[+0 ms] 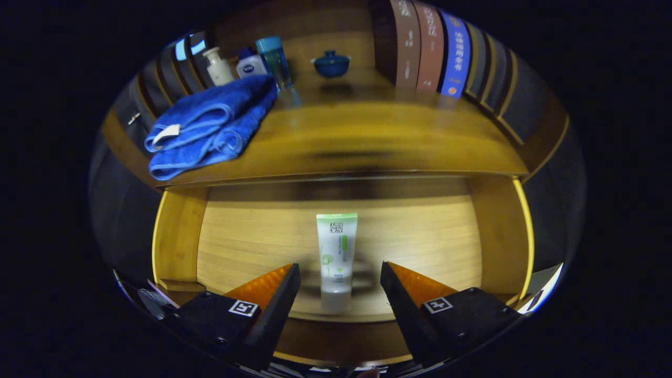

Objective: Pull open the drawer, take out the items inside it, and place them on the countertop above the cabinet.

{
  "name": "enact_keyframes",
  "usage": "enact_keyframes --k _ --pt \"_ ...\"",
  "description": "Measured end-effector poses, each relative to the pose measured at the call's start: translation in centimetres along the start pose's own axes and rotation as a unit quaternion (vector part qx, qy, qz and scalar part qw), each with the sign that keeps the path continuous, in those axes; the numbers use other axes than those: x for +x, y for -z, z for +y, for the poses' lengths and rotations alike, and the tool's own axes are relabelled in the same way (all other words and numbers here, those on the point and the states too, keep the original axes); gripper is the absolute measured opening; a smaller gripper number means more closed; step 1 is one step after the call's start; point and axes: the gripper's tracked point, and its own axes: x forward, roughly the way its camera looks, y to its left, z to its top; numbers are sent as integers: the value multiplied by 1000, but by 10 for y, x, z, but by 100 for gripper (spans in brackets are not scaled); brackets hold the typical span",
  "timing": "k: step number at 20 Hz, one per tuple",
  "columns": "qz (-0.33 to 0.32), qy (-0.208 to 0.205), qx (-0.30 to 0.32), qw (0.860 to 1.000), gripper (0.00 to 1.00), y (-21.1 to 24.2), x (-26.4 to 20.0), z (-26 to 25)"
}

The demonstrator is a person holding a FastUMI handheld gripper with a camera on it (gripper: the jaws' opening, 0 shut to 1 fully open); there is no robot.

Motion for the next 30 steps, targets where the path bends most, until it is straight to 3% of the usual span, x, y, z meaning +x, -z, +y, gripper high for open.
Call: enact_keyframes --k 4,6,10,13,15,19,30 --pt "39 25 -3 999 95 3 31 -2" --pt "49 28 3 998 87 4 40 -1" --pt "70 30 -5 997 62 12 51 -2" --pt "67 35 16 997 54 15 47 0" --pt "82 38 16 996 41 21 41 -4" --pt "78 9 38 996 42 23 22 8" --pt "41 -13 41 998 41 3 -57 15"
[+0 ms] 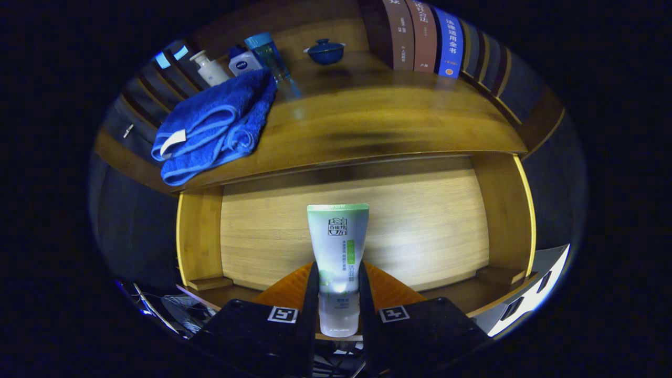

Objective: Pull open the drawer, take out the items inside it, and place them on the countertop above the cabinet.

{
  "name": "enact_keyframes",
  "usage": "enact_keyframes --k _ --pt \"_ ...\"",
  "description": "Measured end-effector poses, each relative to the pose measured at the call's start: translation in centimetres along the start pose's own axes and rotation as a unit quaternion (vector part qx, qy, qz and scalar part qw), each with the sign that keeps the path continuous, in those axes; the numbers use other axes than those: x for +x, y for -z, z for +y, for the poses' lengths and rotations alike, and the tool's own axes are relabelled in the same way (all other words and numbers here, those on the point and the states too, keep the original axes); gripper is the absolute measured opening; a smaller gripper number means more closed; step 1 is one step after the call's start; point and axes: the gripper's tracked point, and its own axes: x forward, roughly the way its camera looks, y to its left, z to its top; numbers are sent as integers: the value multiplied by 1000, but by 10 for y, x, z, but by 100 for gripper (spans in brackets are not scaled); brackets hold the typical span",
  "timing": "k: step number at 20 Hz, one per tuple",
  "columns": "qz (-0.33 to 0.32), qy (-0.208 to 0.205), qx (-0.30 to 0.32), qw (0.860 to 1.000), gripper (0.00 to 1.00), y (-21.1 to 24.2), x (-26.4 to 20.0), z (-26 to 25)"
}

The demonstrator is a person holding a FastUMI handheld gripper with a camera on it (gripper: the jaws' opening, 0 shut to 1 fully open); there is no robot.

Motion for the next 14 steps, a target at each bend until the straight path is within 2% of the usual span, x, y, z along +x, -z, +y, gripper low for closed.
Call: enact_keyframes --k 3,7,14 --pt "-3 -1 -5 1000 41 -9 -23 -1" --pt "-12 -13 8 1000 41 -52 -37 3" --pt "-10 2 10 1000 41 -131 -3 10"
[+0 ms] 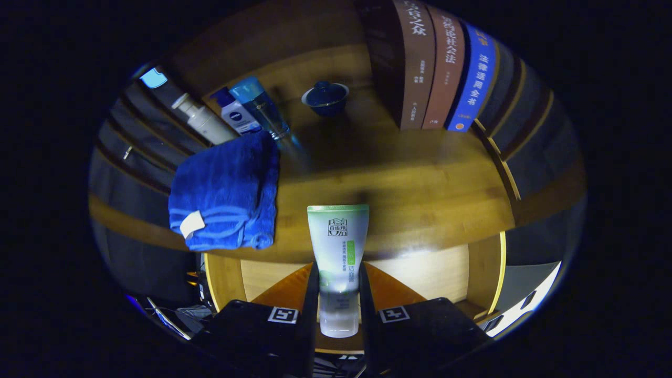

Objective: Pull open the drawer, take out the items inside it, and place them on the countertop above the cabinet.

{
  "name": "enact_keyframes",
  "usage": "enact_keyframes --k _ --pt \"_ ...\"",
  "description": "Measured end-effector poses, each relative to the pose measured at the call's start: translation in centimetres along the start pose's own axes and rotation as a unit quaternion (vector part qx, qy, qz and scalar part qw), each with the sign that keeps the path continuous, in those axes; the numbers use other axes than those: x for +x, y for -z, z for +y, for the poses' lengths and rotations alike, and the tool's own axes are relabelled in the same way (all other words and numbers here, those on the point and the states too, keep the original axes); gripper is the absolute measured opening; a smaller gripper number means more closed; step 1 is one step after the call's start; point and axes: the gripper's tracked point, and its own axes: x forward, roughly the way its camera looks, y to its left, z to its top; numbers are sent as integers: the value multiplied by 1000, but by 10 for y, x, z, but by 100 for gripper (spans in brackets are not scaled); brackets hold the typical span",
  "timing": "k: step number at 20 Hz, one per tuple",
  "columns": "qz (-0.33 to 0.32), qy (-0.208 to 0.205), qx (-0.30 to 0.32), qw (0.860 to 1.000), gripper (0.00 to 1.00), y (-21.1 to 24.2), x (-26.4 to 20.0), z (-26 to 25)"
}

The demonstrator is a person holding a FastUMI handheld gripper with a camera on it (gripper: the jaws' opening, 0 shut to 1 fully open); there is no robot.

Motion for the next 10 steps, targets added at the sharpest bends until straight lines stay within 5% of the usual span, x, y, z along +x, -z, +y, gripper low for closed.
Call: enact_keyframes --k 10 --pt "-21 36 1 999 41 -79 50 -3"
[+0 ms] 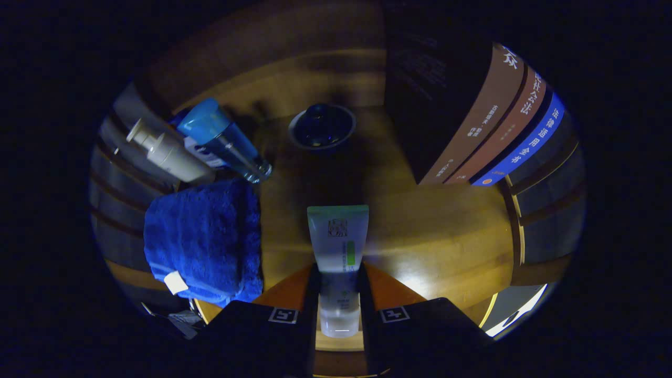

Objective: Pull open the drawer, take out the items inside it, and place them on the countertop above the cabinet.

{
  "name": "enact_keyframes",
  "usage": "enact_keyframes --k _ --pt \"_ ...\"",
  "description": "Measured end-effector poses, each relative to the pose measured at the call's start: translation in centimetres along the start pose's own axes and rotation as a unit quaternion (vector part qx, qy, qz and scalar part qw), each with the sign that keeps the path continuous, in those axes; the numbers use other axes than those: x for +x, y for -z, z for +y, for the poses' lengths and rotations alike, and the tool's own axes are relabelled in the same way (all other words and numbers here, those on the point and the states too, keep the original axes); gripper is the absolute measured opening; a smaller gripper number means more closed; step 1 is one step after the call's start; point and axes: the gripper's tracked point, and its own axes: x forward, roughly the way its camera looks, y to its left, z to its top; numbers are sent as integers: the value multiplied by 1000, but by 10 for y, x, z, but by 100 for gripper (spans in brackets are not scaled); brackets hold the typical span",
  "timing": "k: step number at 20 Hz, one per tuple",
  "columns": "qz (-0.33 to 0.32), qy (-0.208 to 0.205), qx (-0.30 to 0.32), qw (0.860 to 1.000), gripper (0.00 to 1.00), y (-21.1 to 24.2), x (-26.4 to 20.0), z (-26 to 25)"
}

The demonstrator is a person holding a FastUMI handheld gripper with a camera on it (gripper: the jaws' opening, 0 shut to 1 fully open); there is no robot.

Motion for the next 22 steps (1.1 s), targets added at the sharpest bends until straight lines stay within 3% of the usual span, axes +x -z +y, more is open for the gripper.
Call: enact_keyframes --k 9,11,13,17,22 --pt "14 -20 -9 1000 43 11 1 10" --pt "8 -22 0 1000 48 12 1 11" --pt "0 -19 3 1000 55 9 -5 9" --pt "-24 -10 -6 1000 100 8 -21 4" --pt "-73 -32 -12 997 98 14 -53 7"
